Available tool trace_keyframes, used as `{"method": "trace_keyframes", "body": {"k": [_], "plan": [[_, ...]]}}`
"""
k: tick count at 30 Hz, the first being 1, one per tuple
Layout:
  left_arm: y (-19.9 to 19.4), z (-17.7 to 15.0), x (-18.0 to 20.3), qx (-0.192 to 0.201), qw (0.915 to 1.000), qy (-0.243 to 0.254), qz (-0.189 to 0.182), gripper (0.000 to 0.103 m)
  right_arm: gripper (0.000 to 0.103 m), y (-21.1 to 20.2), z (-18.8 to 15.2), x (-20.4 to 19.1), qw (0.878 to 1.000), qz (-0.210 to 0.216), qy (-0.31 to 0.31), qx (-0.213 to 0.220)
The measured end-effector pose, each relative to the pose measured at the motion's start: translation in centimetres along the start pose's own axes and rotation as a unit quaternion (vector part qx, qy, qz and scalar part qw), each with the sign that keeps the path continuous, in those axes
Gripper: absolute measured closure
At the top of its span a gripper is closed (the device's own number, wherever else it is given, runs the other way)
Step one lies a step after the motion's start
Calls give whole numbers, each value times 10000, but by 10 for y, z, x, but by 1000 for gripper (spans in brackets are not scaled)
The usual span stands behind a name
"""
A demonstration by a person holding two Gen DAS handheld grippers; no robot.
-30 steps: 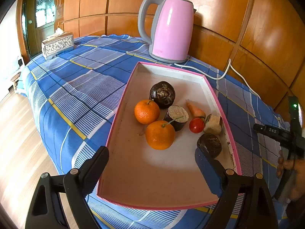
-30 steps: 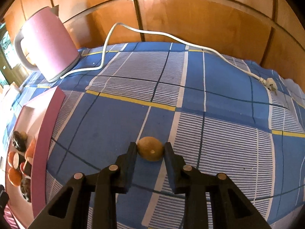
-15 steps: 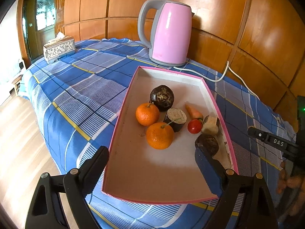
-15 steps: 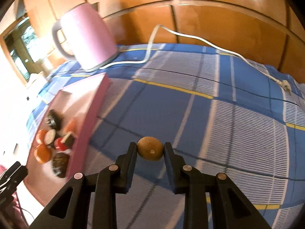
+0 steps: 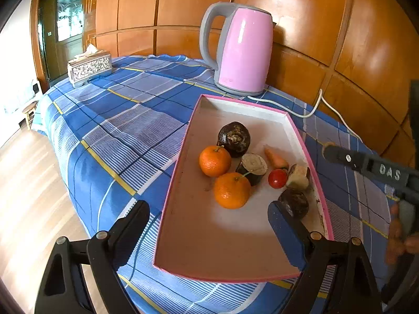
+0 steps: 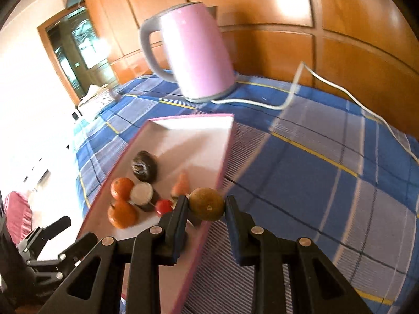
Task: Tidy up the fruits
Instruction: 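Carry the tan potato over the tray and open the right gripper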
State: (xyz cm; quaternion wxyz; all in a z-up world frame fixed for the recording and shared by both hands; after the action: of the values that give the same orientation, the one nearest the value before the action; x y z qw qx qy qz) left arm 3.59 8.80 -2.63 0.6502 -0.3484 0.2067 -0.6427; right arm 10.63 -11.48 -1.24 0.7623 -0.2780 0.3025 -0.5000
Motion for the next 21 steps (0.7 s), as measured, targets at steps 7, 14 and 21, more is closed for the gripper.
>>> {"method": "trace_keyframes", "body": {"k": [7, 14, 21], "plan": [[2, 1, -3, -12, 10000, -39, 30, 11, 74, 20, 21, -24, 9997, 74, -242, -27], [4, 1, -7, -23, 10000, -75, 57, 11, 74, 42, 31, -39, 9992, 67, -370, -159], [5, 0, -8, -42, 9999, -93, 65, 11, 74, 53, 26, -44, 9985, 51, -459, -299]]}}
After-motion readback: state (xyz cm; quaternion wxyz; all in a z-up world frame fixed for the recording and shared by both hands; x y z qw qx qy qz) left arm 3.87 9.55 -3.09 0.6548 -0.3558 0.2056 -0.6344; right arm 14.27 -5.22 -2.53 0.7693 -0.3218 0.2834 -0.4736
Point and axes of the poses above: each gripper's, at about its wrist camera, not at the fingertips, and y roughly the way its jaws point, x to its right, z to its top, the point moved 2 cm from there along y, roughly the way its jaws point, and after that the axes turned 4 degrees about -z, right-handed, at the moved point
